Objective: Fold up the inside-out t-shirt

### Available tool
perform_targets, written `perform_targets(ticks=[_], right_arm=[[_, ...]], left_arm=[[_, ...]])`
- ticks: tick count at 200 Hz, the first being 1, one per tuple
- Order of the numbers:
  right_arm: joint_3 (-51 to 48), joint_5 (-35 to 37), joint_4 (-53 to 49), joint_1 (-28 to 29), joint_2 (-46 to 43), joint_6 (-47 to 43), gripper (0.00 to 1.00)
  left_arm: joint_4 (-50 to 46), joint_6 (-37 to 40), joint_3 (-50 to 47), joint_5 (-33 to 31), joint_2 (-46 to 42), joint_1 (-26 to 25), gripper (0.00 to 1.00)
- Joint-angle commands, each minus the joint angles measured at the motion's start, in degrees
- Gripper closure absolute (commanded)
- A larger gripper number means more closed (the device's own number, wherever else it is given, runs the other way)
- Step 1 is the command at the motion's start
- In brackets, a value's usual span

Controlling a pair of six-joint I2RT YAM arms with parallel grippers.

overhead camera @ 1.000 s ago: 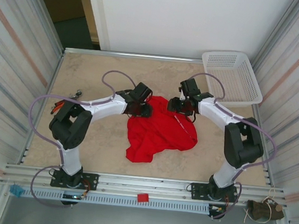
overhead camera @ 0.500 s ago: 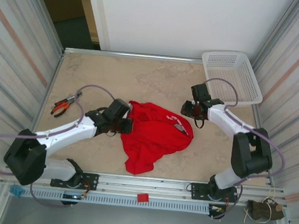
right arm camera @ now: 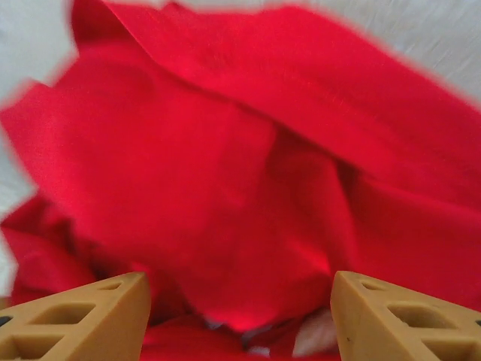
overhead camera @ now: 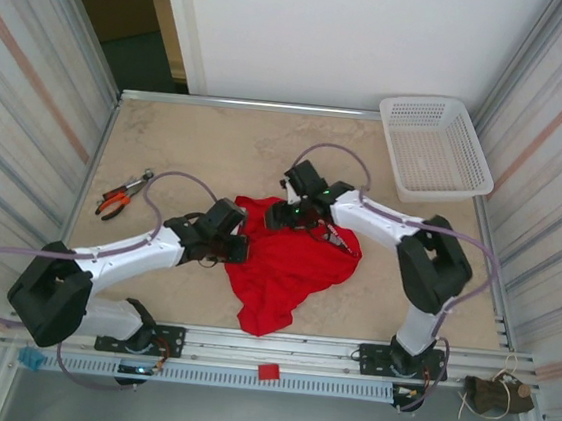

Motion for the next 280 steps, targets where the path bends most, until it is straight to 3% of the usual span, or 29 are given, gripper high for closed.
perform_targets(ticks=[1,10,20,21,48,75,111,151,157,170,181,195,211,239,264,280], right_arm=[[2.8,2.2,-1.4,0.0,5.4,0.3,0.39],[3.7,2.5,-1.5,-0.7,7.6,0.4,0.54],[5.0,2.3,-1.6,-2.1,8.9,0.4,0.99],[5.2,2.2,-1.7,-2.2,8.9,0.4,1.00],[10.3,-4.5,-4.0,-8.4,2.9,-0.2,1.00],[17.2,-12.4,-7.0,-14.6,-7.1,1.0,1.00],[25.0,-13.5,-11.0,-17.5,-15.4,2.0,1.00],[29.3,-14.2,-10.3,-18.0,-18.9,5.3,1.00],[29.7,-13.8,-10.3,-17.9,-19.2,5.6,1.00],[30.1,-13.4,-10.0,-18.0,-19.7,6.0,1.00],[30.5,-13.3,-10.2,-18.0,-19.6,6.1,1.00],[30.6,-13.7,-10.1,-18.0,-19.0,6.0,1.00],[30.5,-14.2,-10.2,-18.0,-18.2,5.9,1.00],[29.4,-14.4,-9.6,-18.0,-17.2,6.1,1.00],[29.0,-14.8,-9.0,-17.9,-17.0,6.7,1.00],[28.8,-15.2,-8.8,-17.8,-17.1,6.9,1.00]], left_arm=[[1.2,0.9,1.8,0.6,0.5,-0.2,1.00],[1.5,0.7,1.7,0.4,0.4,-0.2,1.00],[2.0,0.6,1.6,0.1,0.3,-0.2,1.00],[2.0,0.6,1.7,0.0,0.3,-0.2,1.00],[0.4,1.3,3.2,-2.4,-0.7,2.1,1.00],[0.6,3.3,3.5,-1.0,-2.0,8.3,1.00],[0.8,8.7,7.0,0.4,0.3,15.2,1.00],[-1.3,15.1,17.9,1.9,6.6,24.5,1.00],[-2.2,16.2,19.8,2.1,7.2,25.2,0.92],[-3.8,18.5,22.8,1.9,7.3,25.7,0.62],[-4.1,19.1,23.9,2.6,5.9,25.7,0.46],[-3.4,17.5,23.1,3.7,2.6,25.2,0.38],[-1.1,14.6,20.9,3.7,-2.7,22.5,0.35],[6.7,10.5,17.8,1.3,-8.9,11.9,0.30],[15.4,7.8,16.9,2.9,-6.3,4.6,0.30],[15.1,8.2,19.3,-2.0,-2.2,1.1,0.29]])
